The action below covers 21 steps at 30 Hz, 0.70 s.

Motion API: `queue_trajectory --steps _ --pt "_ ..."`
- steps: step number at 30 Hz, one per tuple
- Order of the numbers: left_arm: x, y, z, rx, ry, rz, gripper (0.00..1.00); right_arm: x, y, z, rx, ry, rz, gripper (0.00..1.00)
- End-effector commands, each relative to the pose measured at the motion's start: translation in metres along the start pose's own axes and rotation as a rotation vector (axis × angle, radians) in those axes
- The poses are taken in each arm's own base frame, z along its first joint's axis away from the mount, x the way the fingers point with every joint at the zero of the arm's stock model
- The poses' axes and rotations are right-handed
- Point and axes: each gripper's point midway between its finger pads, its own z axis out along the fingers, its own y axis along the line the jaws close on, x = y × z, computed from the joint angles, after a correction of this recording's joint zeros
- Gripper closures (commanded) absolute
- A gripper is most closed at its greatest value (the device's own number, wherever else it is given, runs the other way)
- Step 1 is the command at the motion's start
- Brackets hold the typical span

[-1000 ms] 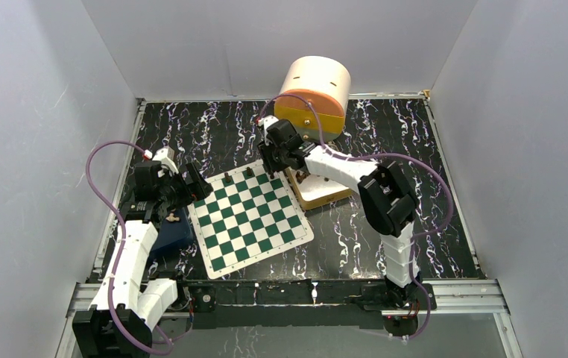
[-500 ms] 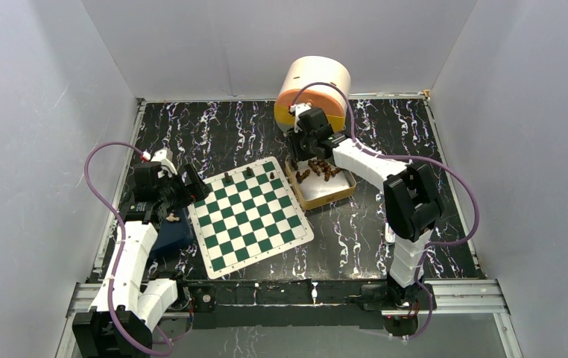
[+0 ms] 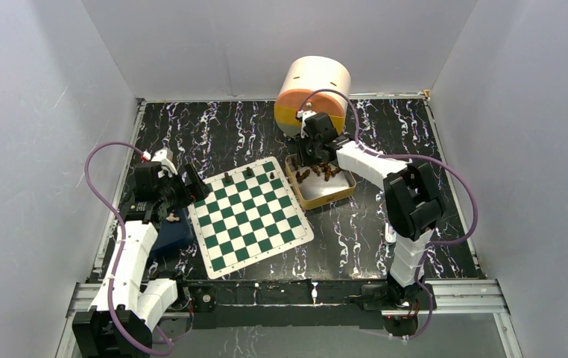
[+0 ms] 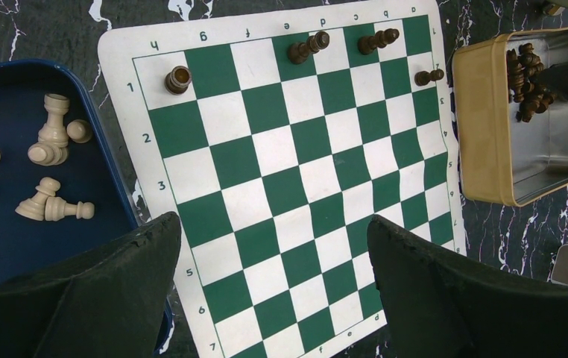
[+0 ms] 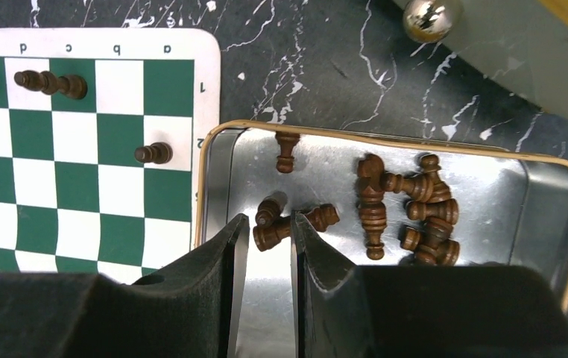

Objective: Set up the chess pieces on the board
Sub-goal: Pick up the chess piece from the storage box.

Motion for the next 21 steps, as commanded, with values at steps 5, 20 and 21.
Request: queue_trajectory --steps 5,20,21 --pt "-0.010 -0.005 -0.006 0.012 -0.035 0.014 0.09 0.009 0.014 0.010 -0.081 0.026 0.031 0.64" --pt "-0.011 -0.006 -0.007 0.015 -0.041 0.015 0.09 0.027 0.006 0.026 -0.046 0.099 0.041 0.65" --pt "-0.010 -0.006 -0.007 0.015 -0.041 0.016 0.09 0.028 0.005 0.027 -0.042 0.100 0.040 0.67"
